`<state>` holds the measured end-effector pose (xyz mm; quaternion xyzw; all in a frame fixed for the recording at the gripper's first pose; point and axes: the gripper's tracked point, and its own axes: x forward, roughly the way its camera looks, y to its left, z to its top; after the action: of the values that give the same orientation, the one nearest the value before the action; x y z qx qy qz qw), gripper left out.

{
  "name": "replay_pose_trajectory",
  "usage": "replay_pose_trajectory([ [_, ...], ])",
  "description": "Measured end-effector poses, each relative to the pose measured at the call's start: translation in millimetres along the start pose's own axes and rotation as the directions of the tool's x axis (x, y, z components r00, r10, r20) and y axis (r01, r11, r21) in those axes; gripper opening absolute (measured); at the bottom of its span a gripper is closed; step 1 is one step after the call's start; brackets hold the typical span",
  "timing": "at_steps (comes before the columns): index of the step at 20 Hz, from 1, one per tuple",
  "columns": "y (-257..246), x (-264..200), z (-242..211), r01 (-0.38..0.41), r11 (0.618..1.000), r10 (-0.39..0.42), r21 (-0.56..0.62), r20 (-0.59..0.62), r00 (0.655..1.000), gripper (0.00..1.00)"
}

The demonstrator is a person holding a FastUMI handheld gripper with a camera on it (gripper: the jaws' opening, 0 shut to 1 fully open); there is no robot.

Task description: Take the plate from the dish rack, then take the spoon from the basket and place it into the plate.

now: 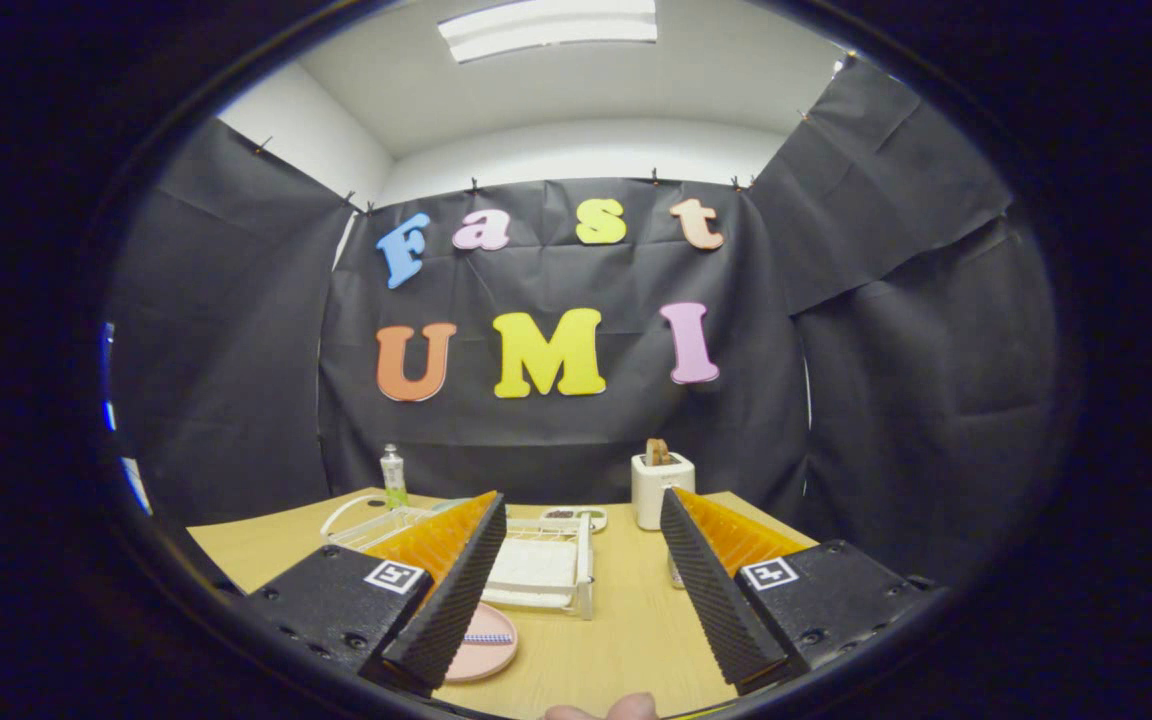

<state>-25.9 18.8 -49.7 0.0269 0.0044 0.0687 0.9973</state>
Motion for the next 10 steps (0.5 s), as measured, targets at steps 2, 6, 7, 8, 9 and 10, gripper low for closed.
replay_pose_trajectory([
  [2, 2.8, -1.1, 1.1, -0.012, 1.000, 0.012, -0.006, 0.007, 1.000, 1.00],
  [6, 6.0, 0.9, -1.1, -0.025, 1.000, 0.025, -0.001, 0.001, 1.000, 1.00],
  [7, 5.6, 1.7, -0.7, -0.022, 1.000, 0.022, -0.003, 0.003, 1.000, 1.00],
  [8, 7.7, 1.0, -0.4, -0.024, 1.000, 0.024, -0.002, 0.004, 1.000, 1.00],
  [9, 8.6, 1.3, 1.9, -0.024, 1.000, 0.024, 0.002, 0.012, 1.000, 1.00],
  [10, 9.1, 2.6, 3.4, -0.023, 1.000, 0.023, 0.005, 0.017, 1.000, 1.00],
])
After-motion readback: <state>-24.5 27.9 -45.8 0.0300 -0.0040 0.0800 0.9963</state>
